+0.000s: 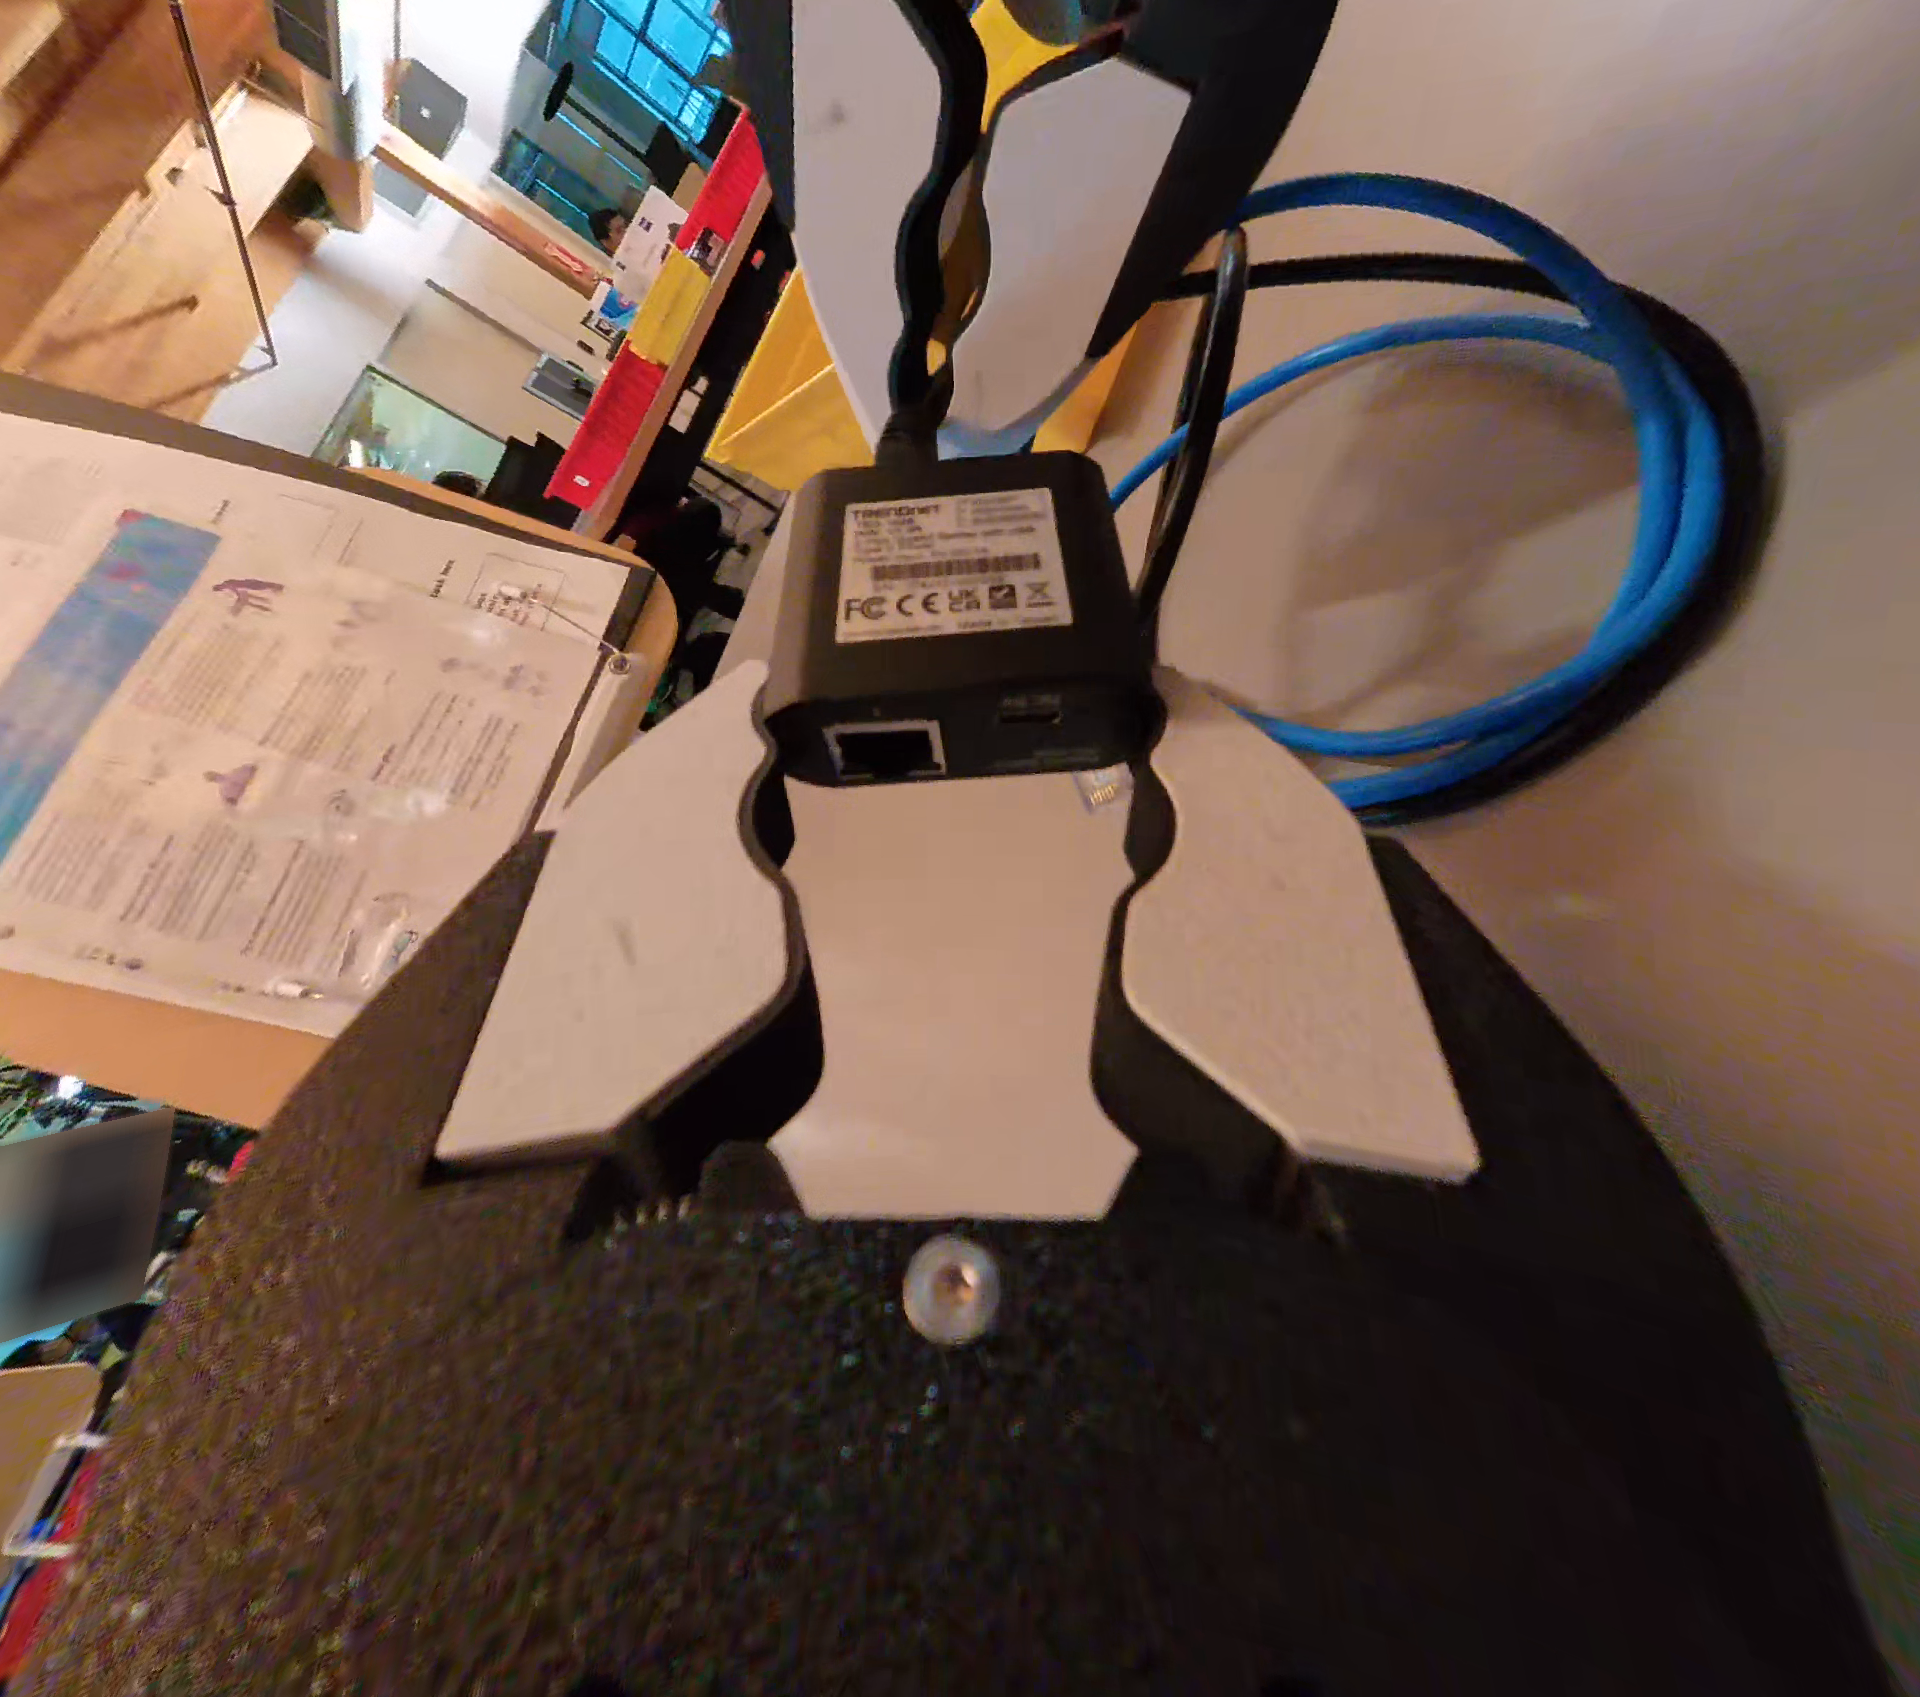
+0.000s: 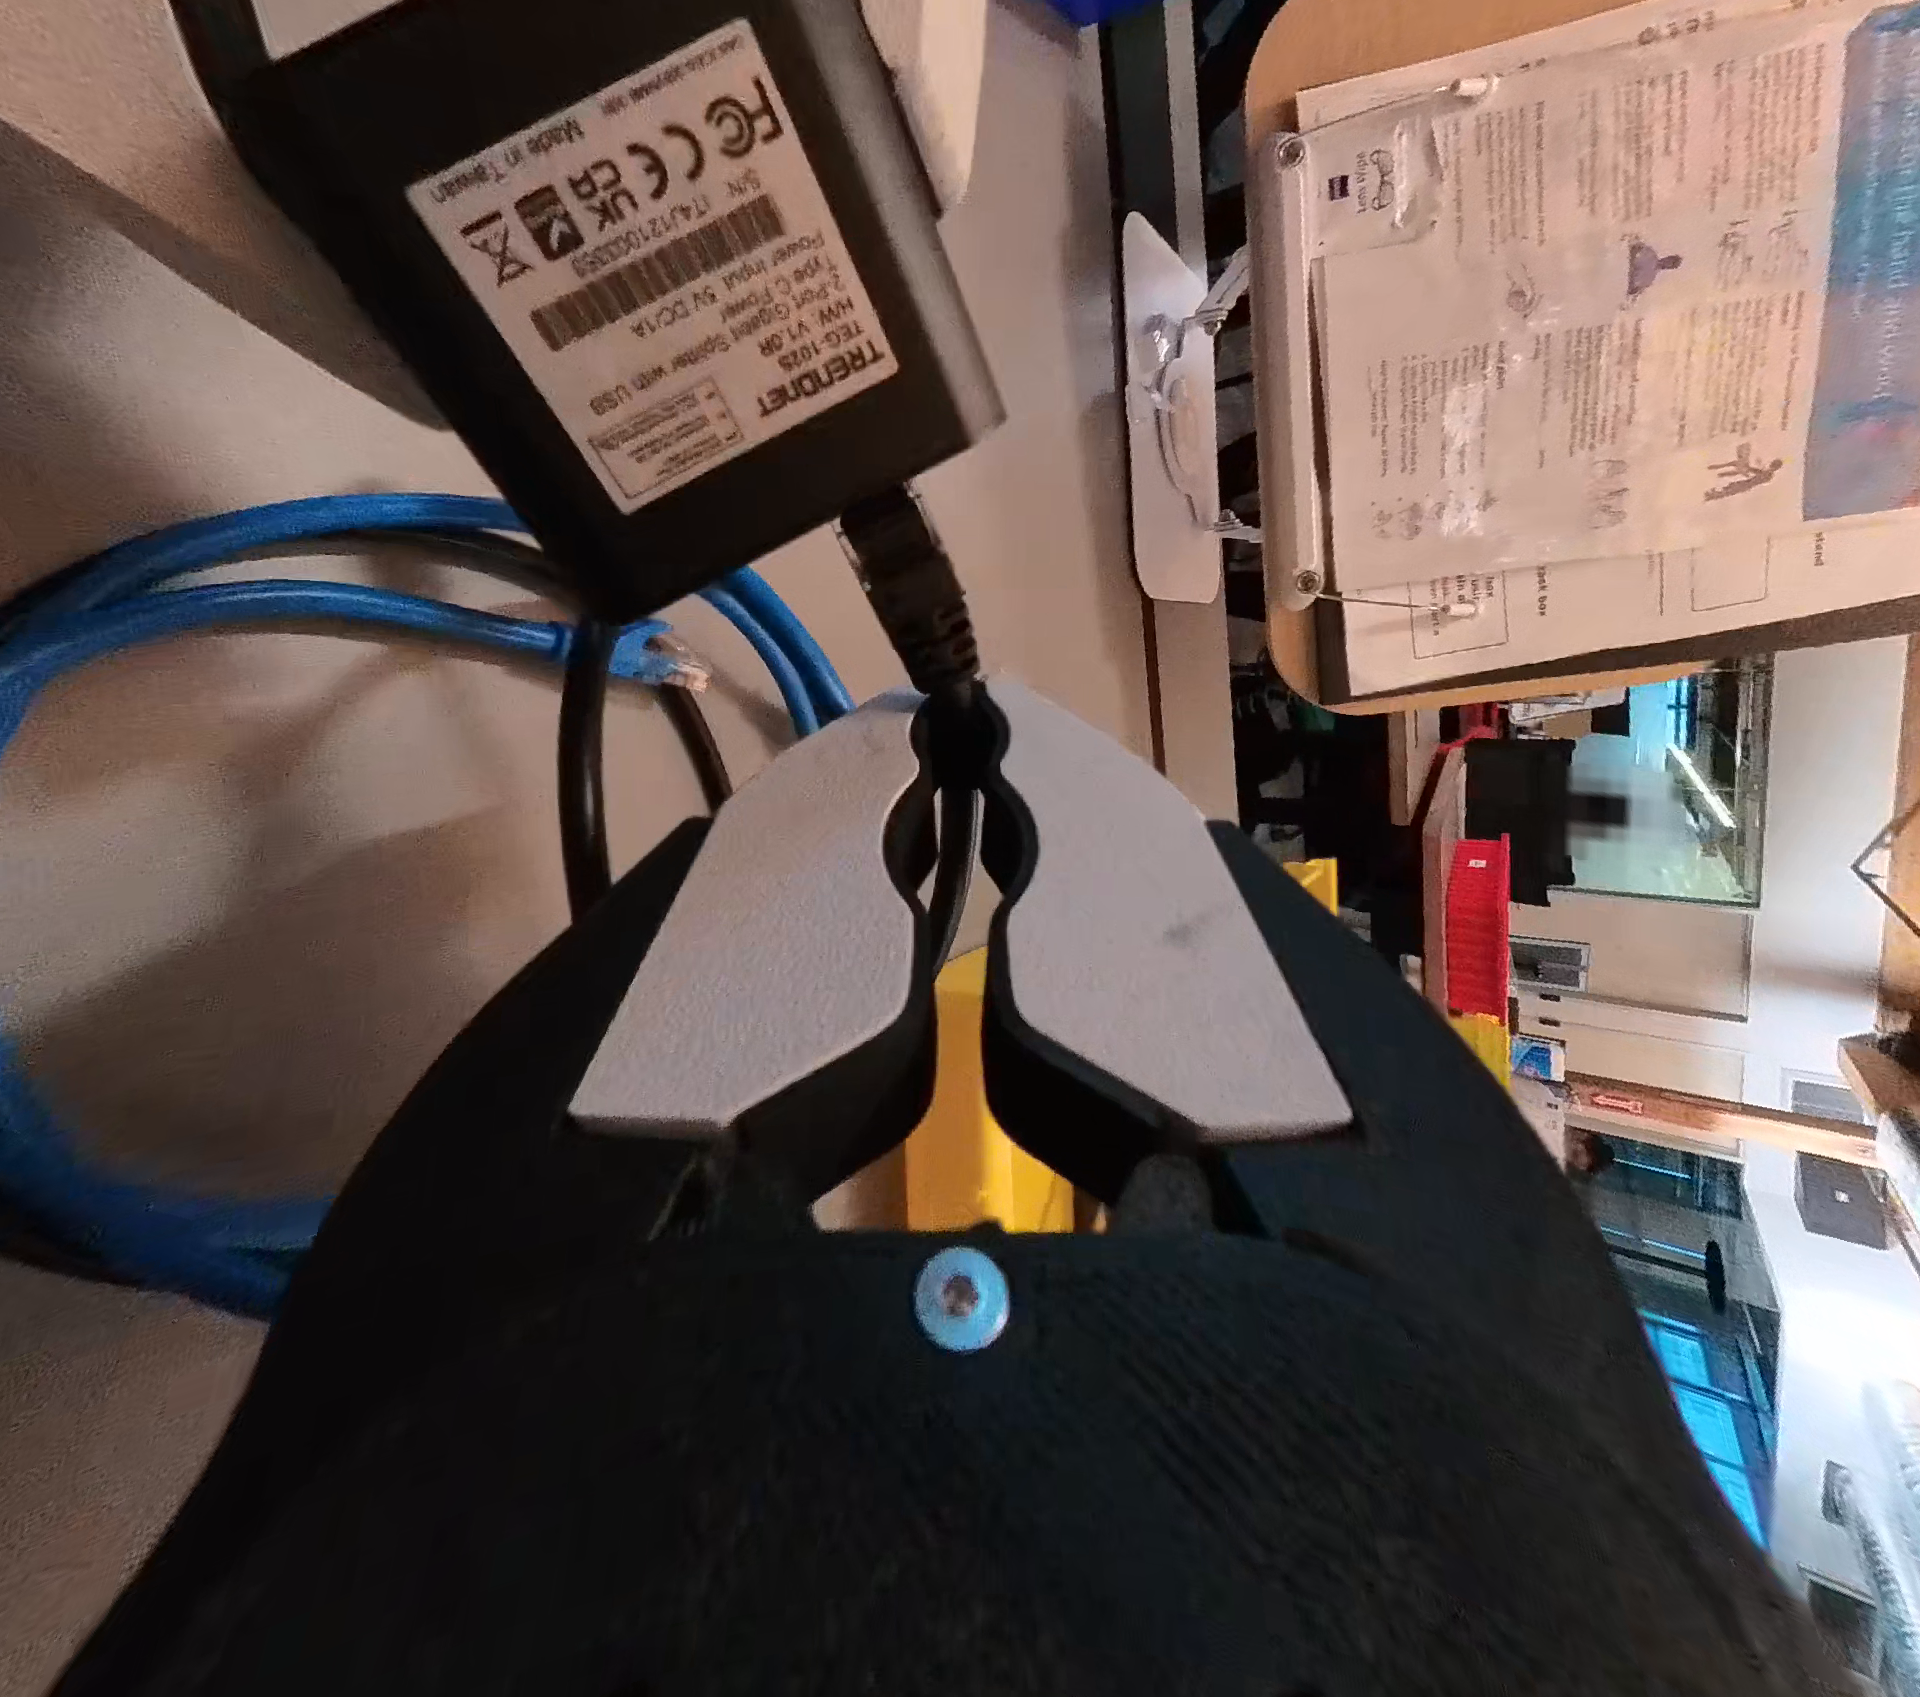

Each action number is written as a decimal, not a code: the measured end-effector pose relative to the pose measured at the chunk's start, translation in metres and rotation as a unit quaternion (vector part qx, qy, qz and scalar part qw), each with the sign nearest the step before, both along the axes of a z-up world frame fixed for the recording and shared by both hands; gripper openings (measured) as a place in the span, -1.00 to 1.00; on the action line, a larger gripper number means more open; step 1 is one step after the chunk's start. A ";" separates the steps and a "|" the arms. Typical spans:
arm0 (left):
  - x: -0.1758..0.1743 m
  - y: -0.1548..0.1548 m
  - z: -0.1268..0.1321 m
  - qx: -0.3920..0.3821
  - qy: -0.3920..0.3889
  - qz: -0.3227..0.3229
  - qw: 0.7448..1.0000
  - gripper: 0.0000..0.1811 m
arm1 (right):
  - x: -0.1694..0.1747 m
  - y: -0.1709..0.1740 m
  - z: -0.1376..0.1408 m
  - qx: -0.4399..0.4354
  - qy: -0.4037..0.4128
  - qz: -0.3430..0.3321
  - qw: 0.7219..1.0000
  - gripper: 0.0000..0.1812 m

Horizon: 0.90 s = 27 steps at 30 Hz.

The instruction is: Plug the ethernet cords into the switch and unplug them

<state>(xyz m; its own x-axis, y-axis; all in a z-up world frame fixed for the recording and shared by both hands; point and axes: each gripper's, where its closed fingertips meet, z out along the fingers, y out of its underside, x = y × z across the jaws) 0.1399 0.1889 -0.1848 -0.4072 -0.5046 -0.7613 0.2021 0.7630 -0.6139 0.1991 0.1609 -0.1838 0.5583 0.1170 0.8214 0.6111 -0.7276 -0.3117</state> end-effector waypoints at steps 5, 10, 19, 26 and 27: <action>-0.005 -0.007 0.006 -0.030 0.005 -0.023 0.999 -0.25 | 0.002 -0.002 -0.003 -0.003 0.012 -0.009 1.000 -0.97; -0.002 -0.004 0.000 -0.022 0.010 -0.013 1.000 -0.27 | -0.003 0.000 -0.002 0.005 0.032 0.008 0.999 -0.98; 0.003 -0.005 0.001 -0.101 0.056 0.006 0.993 -0.32 | 0.001 -0.003 0.002 0.038 0.061 0.001 0.997 -0.91; 0.015 0.042 0.019 -0.327 0.102 0.053 0.938 -0.32 | 0.040 -0.046 0.039 0.233 0.230 -0.084 0.941 -0.48; 0.014 0.048 0.024 -0.350 0.101 0.049 0.930 -0.32 | 0.041 -0.049 0.033 0.258 0.308 -0.085 0.912 -0.39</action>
<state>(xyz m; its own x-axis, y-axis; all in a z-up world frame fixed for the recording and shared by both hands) 0.1536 0.2371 -0.1606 -0.4318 -0.8901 -0.1462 -0.0201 0.1715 -0.9850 0.2396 0.1123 -0.1511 0.9063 -0.3281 0.2665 0.0960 -0.4543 -0.8857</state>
